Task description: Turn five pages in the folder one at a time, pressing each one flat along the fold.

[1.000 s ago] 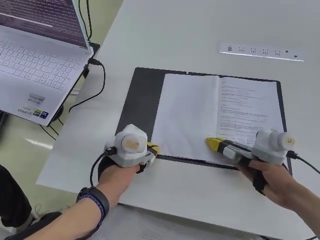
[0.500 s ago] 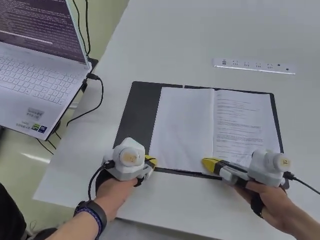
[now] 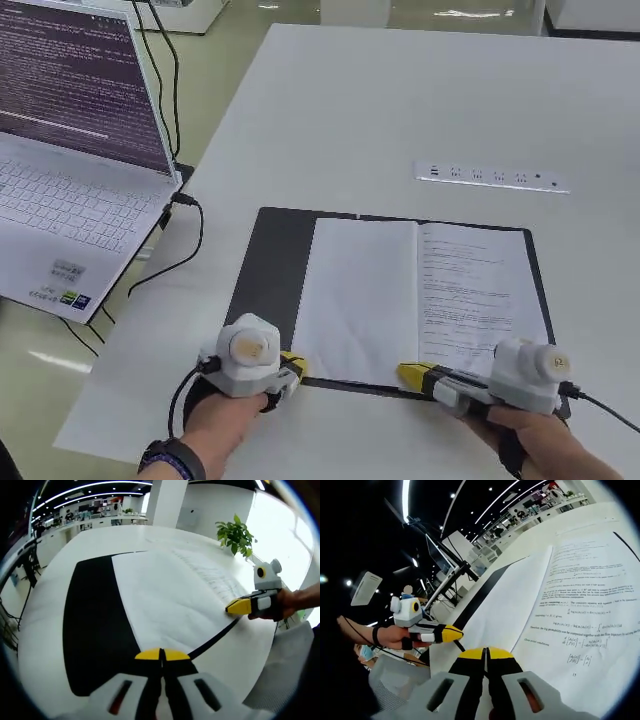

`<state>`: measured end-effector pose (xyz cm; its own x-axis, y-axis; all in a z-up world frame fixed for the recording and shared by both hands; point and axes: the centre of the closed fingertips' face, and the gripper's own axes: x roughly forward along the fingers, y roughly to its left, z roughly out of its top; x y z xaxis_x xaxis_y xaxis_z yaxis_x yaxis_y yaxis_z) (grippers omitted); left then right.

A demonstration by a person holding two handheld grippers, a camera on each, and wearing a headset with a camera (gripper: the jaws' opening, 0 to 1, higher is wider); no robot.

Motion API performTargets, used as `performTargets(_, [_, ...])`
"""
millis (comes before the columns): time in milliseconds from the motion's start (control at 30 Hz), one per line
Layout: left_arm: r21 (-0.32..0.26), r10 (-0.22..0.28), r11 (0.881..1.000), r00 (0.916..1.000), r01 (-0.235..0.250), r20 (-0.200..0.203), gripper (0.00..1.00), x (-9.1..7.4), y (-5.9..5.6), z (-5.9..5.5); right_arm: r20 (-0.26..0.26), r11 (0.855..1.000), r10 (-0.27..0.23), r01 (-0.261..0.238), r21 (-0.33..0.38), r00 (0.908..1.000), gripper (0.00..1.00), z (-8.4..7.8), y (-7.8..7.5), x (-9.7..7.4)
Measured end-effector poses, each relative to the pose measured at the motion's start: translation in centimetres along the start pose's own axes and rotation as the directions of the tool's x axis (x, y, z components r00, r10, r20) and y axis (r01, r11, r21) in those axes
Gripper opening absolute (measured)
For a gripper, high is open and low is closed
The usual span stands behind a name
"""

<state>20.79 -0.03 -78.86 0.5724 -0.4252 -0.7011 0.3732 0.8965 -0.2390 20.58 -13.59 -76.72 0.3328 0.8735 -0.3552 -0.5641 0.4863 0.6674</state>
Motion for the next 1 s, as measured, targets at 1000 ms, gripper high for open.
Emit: performTargets(1000, [0.183, -0.045, 0.983, 0.9892, 0.019, 0.139, 0.24, -5.3, -4.3, 7.3, 0.155, 0.968, -0.194, 0.214, -0.128, 0.9687, 0.28, 5.5, -0.2, -9.8])
